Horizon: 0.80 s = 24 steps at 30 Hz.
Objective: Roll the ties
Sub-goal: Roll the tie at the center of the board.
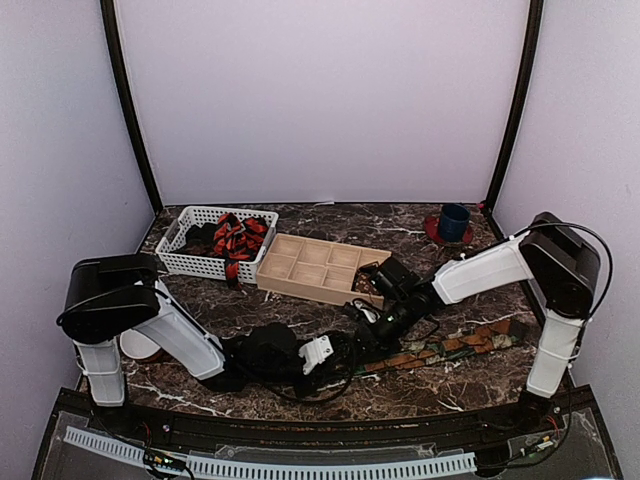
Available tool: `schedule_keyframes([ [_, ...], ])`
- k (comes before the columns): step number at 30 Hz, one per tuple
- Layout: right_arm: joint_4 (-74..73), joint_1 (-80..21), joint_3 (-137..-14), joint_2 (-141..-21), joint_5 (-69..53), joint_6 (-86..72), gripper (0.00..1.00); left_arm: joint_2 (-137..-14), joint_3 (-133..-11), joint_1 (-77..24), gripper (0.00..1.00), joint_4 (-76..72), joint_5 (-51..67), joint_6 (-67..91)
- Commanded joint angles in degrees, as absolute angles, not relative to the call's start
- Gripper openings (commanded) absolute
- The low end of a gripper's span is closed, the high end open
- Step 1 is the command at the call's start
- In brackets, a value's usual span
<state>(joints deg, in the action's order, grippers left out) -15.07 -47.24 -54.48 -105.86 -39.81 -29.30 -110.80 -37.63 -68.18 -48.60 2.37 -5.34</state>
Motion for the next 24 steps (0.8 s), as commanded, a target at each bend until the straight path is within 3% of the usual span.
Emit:
schedule_keyframes([
  [1, -16.93, -45.69, -53.15, -100.98, -38.05, -29.59, 0.29, -108.41, -34.38, -68.68, 0.28, -36.79, 1.54, -9.91],
  [7, -11.15, -46.11, -52.35, -96.55, -43.83, -36.54, 0.48, -108.99, -37.02, -68.73, 0.28, -33.05, 4.84, -9.71],
  [14, -7.16, -49.92, -52.27, -100.10, -45.86, -40.47, 0.50, -109.78, -37.82, -68.73, 0.28, -32.34, 6.63, -8.02],
  [21, -4.31, -50.19, -49.92, -102.49, -44.12, -41.64, 0.43, -109.69, -37.57, -68.73, 0.29, -32.34, 6.68, -7.48],
  [23, -5.63, -50.22, -50.77, -103.23, -42.93, -40.96, 0.34, -109.57, -37.62, -68.69, 0.29, -32.39, 6.45, -7.47],
  [24, -6.26, -50.23, -51.16, -103.49, -42.53, -40.69, 0.22, -109.41, -37.55, -68.71, 0.29, -32.59, 6.09, -7.47],
])
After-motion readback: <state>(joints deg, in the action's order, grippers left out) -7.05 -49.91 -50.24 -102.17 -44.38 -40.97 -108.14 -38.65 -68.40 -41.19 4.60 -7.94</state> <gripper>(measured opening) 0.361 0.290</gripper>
